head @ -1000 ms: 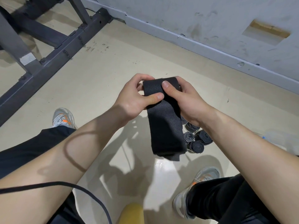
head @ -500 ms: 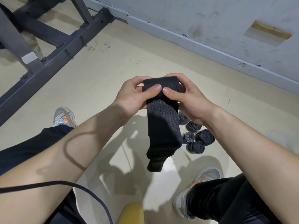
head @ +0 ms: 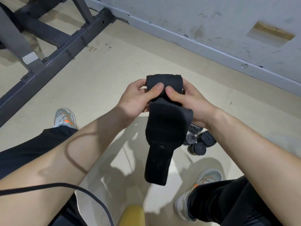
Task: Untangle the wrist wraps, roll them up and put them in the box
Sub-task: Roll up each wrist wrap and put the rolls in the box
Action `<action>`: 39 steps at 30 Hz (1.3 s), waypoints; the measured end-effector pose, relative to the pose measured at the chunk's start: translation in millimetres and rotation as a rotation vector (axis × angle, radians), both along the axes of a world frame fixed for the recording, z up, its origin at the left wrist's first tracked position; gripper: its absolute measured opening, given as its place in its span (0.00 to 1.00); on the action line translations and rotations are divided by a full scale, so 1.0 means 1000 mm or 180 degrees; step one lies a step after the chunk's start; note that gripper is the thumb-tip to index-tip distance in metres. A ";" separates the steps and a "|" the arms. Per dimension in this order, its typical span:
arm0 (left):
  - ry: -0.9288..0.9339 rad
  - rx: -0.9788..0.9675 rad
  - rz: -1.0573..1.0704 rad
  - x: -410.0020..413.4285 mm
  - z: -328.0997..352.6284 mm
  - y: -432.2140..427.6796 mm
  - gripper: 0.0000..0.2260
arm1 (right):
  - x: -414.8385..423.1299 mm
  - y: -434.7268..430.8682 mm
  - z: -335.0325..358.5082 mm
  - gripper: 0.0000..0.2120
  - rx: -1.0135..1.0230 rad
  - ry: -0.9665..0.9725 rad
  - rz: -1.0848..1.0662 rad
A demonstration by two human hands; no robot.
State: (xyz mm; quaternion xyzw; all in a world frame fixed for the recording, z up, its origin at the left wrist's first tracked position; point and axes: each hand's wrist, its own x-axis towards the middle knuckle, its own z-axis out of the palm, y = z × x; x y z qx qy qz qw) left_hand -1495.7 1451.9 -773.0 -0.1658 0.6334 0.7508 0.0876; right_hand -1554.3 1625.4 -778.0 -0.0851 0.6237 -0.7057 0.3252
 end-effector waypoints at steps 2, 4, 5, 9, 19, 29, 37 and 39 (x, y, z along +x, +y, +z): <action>0.0057 -0.0022 0.0086 0.000 -0.001 -0.001 0.16 | -0.001 0.002 0.005 0.20 -0.0015 -0.0103 0.0089; 0.0104 -0.0158 0.0096 0.000 -0.002 -0.002 0.16 | -0.003 0.003 0.008 0.23 0.0015 -0.0221 0.0172; 0.0131 -0.0264 0.0082 0.000 -0.001 -0.002 0.16 | -0.004 0.002 0.009 0.24 0.0047 -0.0274 0.0169; 0.0262 -0.0439 0.0042 0.001 -0.002 0.000 0.15 | -0.003 -0.001 0.010 0.21 0.0161 -0.0223 -0.0003; -0.0117 0.0501 -0.0114 -0.003 0.002 -0.003 0.18 | -0.002 0.003 0.006 0.16 -0.0009 0.0044 0.0079; 0.0225 0.0000 -0.0185 0.000 -0.007 -0.004 0.21 | -0.006 0.000 0.007 0.12 0.0201 -0.0302 -0.0022; -0.0357 0.0067 -0.0371 -0.002 0.005 -0.004 0.15 | 0.000 -0.002 0.001 0.15 0.0175 -0.0231 -0.0305; -0.0334 0.0045 -0.0209 -0.003 0.004 -0.004 0.15 | 0.001 -0.005 0.001 0.20 0.0336 -0.0295 -0.0337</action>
